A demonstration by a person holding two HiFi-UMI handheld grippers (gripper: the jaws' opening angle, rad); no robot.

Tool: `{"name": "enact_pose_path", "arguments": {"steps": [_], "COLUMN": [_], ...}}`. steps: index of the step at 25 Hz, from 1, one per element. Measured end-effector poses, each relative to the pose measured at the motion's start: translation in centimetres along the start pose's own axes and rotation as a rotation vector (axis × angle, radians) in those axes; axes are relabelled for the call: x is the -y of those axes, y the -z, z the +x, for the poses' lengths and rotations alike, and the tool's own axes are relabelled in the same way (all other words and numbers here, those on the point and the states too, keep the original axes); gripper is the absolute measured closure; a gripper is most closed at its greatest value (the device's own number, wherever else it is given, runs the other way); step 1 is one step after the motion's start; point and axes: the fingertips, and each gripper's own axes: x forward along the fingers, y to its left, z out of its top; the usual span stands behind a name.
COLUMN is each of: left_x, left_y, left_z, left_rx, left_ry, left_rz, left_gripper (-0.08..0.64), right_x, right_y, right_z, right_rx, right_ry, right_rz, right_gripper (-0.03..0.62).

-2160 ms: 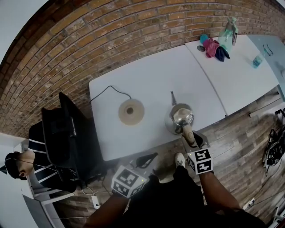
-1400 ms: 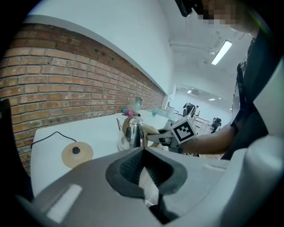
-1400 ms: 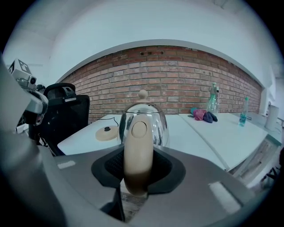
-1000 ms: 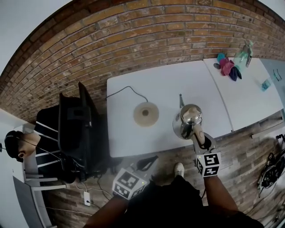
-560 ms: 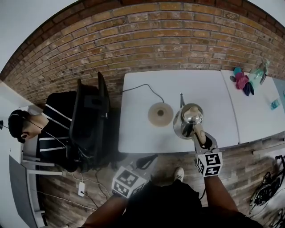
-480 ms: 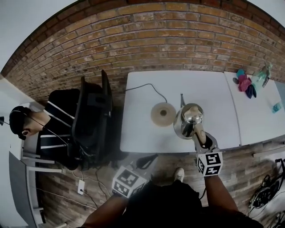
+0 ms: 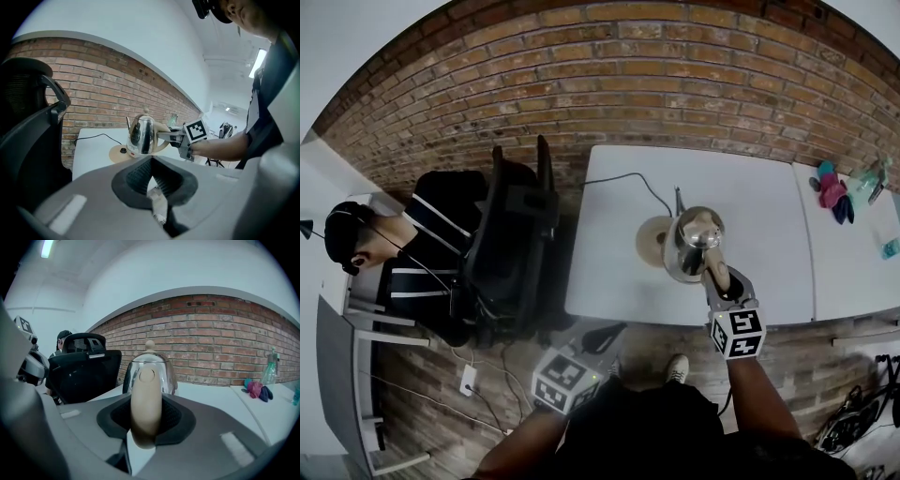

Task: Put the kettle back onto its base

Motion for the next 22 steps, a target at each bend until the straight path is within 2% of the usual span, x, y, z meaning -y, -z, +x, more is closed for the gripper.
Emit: {"name": "enact_pose_path", "arguments": {"steps": [22], "left_x": [-5.2], "left_y": [0.8], "left_z": [-0.1], "left_rx": [-0.02], "left_ry": [-0.067], "left_rz": [-0.083], "left_gripper": [0.558], "right_x": [-1.5], "right_y": [-0.3], "right_z": [10.3], "right_rx": [-0.016], "right_ry": [-0.061], "right_rz": [0.023], "right_gripper": [0.466]}}
